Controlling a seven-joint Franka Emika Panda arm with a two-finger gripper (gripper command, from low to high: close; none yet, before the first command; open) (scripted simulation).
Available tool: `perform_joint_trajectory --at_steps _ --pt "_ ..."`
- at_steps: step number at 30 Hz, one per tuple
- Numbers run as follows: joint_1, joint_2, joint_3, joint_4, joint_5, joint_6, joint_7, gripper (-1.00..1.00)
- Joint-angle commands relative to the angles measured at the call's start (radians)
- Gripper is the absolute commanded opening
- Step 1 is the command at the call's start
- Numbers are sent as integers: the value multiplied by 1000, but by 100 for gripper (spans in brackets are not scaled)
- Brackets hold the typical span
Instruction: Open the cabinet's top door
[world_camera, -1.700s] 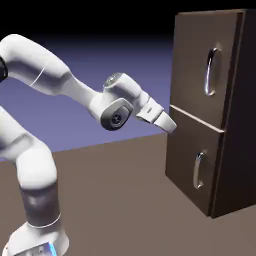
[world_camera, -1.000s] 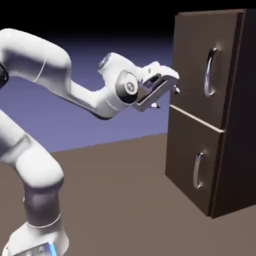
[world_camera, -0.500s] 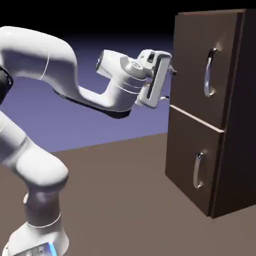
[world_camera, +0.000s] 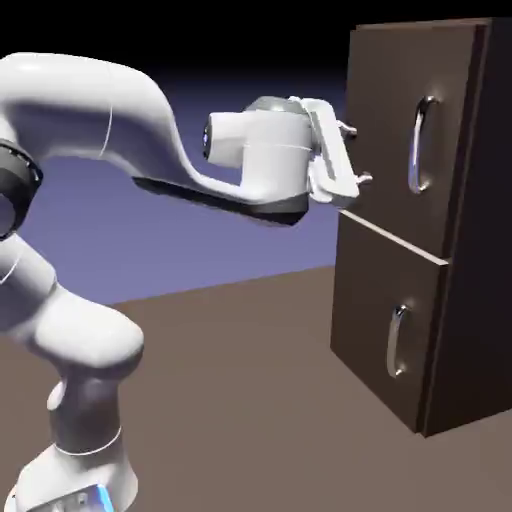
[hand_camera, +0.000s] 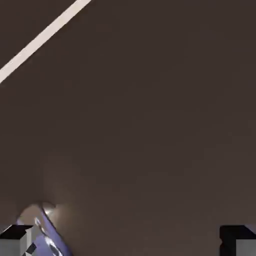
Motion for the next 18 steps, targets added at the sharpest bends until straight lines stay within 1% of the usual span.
perform_joint_trajectory --at_steps 1,13,15,18 --pt "12 -1 -13 10 -44 -1 -11 0" --pt "160 -14 -163 129 -565 -9 -138 0" --pt "164 -14 -167 132 -579 -9 -141 0" --pt "272 44 -257 209 -605 -14 -108 0"
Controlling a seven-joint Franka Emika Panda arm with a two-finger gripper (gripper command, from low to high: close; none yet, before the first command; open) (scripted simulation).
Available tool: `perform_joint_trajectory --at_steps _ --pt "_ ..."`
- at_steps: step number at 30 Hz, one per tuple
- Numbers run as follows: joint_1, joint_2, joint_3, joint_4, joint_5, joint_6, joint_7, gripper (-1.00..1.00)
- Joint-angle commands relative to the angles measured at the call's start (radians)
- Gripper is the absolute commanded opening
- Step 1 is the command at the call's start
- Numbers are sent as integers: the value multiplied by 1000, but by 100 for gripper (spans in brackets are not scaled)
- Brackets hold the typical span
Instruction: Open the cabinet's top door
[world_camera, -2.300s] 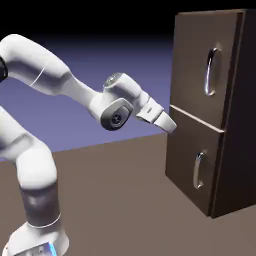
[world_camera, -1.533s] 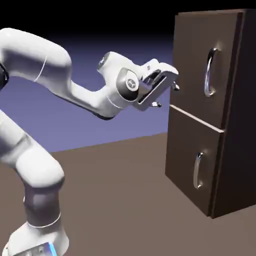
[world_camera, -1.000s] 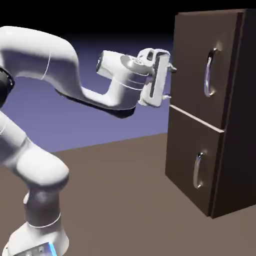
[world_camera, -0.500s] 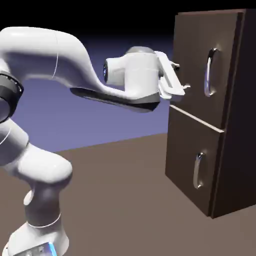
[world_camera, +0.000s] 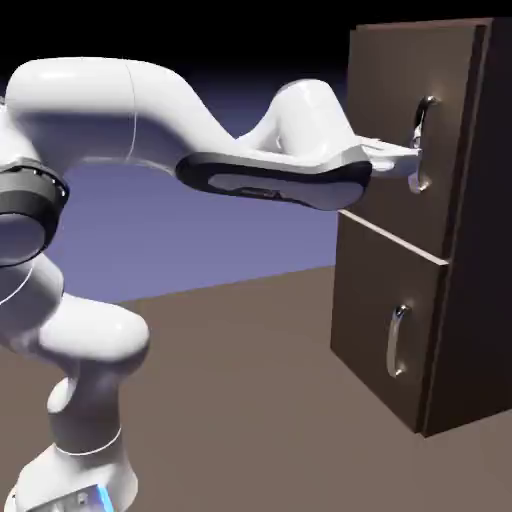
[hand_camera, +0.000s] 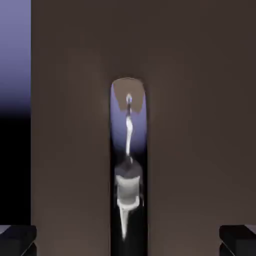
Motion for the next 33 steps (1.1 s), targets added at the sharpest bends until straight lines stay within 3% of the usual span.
perform_joint_trajectory --at_steps 1,3,4,26,33 --pt "36 19 -30 26 -9 -2 11 0" --pt "94 50 -78 66 -22 -4 29 0" --pt "94 50 -78 66 -22 -4 29 -100" --pt "-667 160 593 -59 -23 -28 340 -100" --pt "-912 103 811 -138 166 -44 236 -100"
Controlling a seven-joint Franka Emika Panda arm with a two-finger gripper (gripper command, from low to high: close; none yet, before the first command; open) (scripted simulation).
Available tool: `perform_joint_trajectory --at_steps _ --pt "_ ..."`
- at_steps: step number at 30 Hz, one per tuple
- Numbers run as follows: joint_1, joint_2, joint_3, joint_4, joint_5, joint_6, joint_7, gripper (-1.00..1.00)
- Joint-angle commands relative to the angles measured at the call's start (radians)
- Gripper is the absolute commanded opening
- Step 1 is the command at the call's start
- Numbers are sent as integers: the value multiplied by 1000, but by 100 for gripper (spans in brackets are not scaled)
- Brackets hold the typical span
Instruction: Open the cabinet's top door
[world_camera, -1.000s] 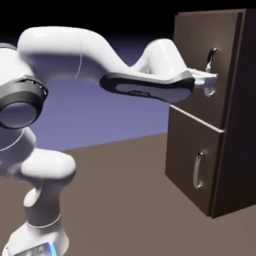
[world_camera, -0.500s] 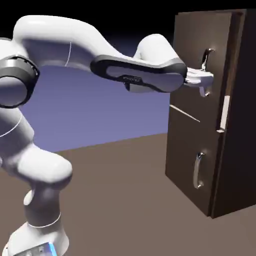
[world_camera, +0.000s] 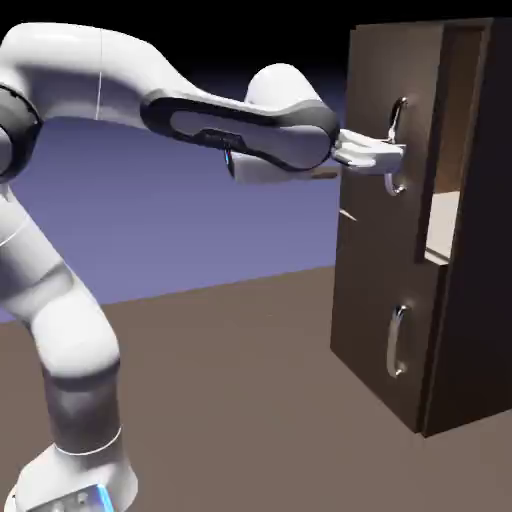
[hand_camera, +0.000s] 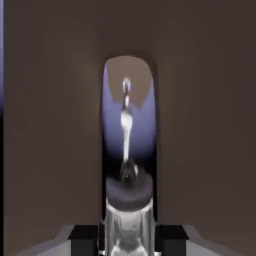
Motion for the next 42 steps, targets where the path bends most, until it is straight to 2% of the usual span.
perform_joint_trajectory --at_steps 1,14,24,33,42 --pt "-33 -14 30 -17 45 -4 -31 -100" --pt "-374 -242 350 -210 610 -41 -390 -100" --pt "-436 -407 478 -332 1045 -130 -694 -100" --pt "-333 -516 613 -388 1429 -439 -931 -100" --pt "-312 -525 843 -292 1706 -830 -1018 -100"
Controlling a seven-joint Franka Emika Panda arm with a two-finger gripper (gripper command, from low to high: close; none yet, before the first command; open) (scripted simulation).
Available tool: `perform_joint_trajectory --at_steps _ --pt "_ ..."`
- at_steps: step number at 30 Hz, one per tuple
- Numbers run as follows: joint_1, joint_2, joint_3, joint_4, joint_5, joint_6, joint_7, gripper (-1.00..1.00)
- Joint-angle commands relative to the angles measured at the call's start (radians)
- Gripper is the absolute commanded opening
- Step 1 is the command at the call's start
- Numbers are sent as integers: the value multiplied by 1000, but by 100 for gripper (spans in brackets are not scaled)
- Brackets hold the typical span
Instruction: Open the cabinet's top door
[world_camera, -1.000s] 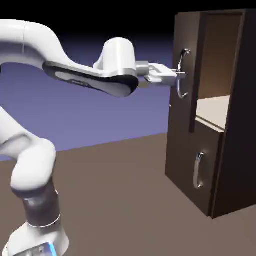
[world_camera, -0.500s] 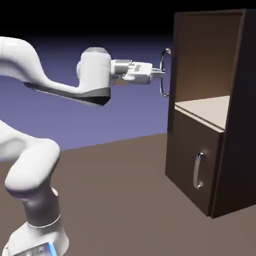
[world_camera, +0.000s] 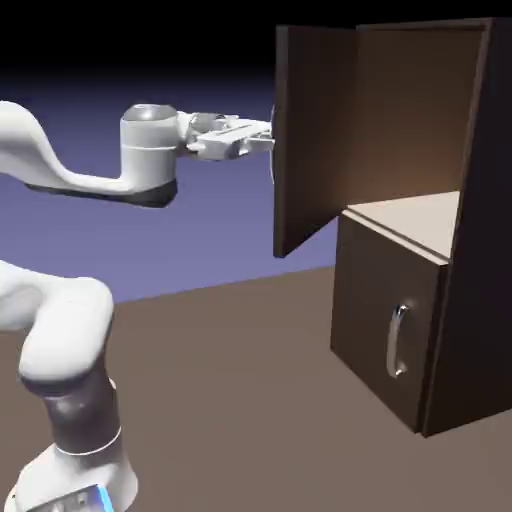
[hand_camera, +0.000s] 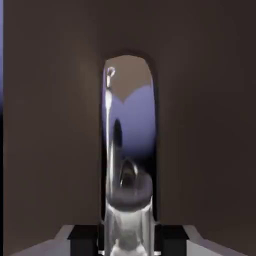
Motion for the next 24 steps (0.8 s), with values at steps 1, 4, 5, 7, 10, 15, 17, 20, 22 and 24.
perform_joint_trajectory --at_steps 1,4,5,7,10,15,17,20,22,24 --pt "-8 4 29 20 26 -42 -5 -100" --pt "-45 20 119 90 96 -173 -16 -100" --pt "-62 26 151 117 118 -216 -20 -100" --pt "-103 39 215 177 160 -303 -27 -100" --pt "-185 54 315 280 218 -433 -38 -100" --pt "-347 59 466 461 296 -623 -65 -100" --pt "-415 52 518 534 322 -690 -78 -100" --pt "-516 35 586 642 357 -782 -103 -100" --pt "-582 20 625 715 377 -839 -121 -100" --pt "-635 6 654 774 392 -884 -137 -100"
